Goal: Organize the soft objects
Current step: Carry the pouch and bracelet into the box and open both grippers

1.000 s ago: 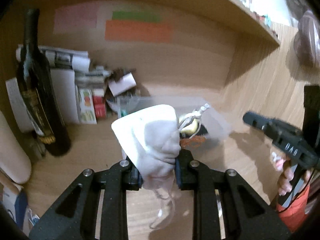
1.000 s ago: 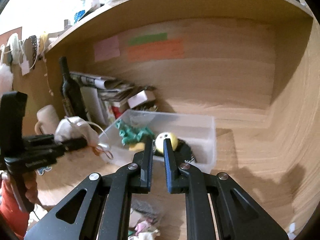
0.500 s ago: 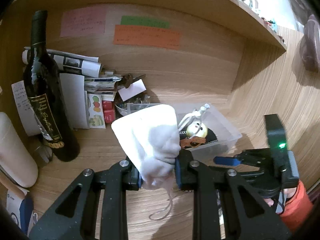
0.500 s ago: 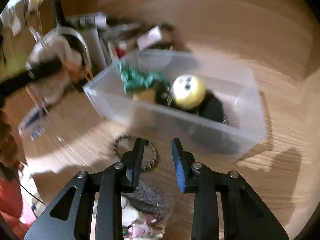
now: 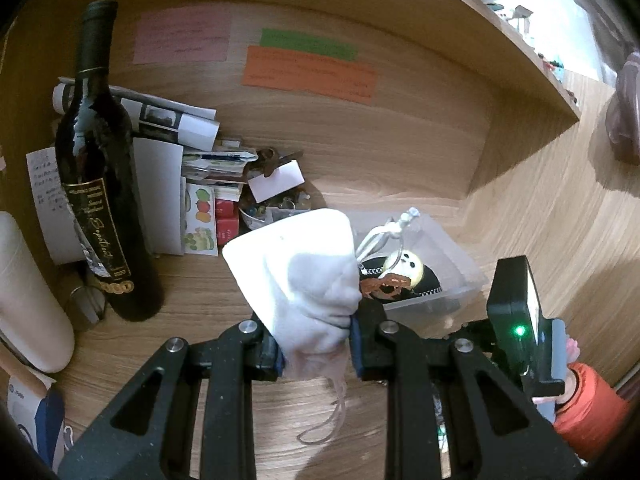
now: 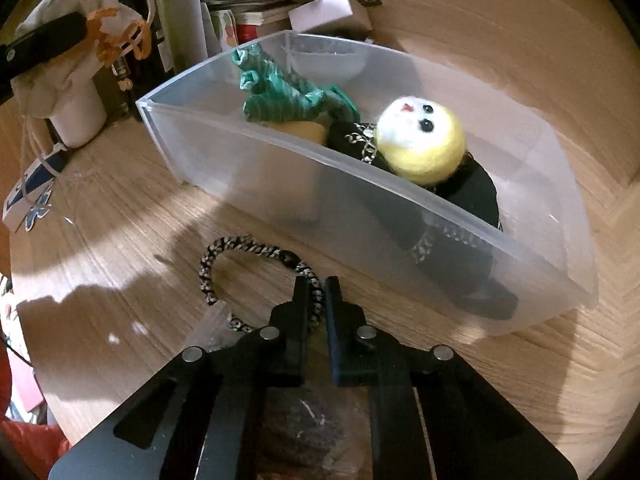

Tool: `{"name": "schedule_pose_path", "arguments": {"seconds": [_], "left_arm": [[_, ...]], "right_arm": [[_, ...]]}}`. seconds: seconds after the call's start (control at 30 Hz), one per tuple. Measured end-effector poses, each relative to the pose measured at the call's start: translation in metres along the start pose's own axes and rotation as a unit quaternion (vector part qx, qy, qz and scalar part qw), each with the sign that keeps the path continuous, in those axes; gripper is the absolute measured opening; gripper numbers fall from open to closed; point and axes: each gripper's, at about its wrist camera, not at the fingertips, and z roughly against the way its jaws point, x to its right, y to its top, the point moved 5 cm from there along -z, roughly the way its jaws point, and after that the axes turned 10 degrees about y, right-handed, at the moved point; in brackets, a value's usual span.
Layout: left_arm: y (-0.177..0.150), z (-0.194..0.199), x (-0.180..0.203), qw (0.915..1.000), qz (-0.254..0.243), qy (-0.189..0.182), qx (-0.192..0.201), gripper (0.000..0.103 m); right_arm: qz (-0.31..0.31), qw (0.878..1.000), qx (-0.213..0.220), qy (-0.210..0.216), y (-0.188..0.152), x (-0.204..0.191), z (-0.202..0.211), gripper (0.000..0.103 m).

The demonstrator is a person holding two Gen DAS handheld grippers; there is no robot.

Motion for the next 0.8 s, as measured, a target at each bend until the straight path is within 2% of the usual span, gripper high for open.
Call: {"name": "schedule_pose_path", "arguments": {"seconds": [0.2,0.47,0.6,0.8], "left_arm": [[0.004,0.007,-0.001,0.9999,0.003,0.004,0.008,0.024],[0.031,0.015,0.012,0.9994,-0.007,0.003,0.035,0.024],[0.047,0.009,0.023,0.9988,-0.016,0.003,0.047,0.024],[0.062,-0.019,0.031,0.9980,-0.017,0.023,0.057,0.024]], "right_arm": [[0.007,0.999,0.035,0.000,0.003,-0.013,0.018,0.006],[0.020,0.992,0.122,0.004,0.015,-0.029,0.088,0.006],[0.016,0.986,0.165,-0.017,0.030,-0.017,0.115,0.006],[-0.015,0.977,0.204,-0.054,0.041,0.011,0.130,0.006]]}}
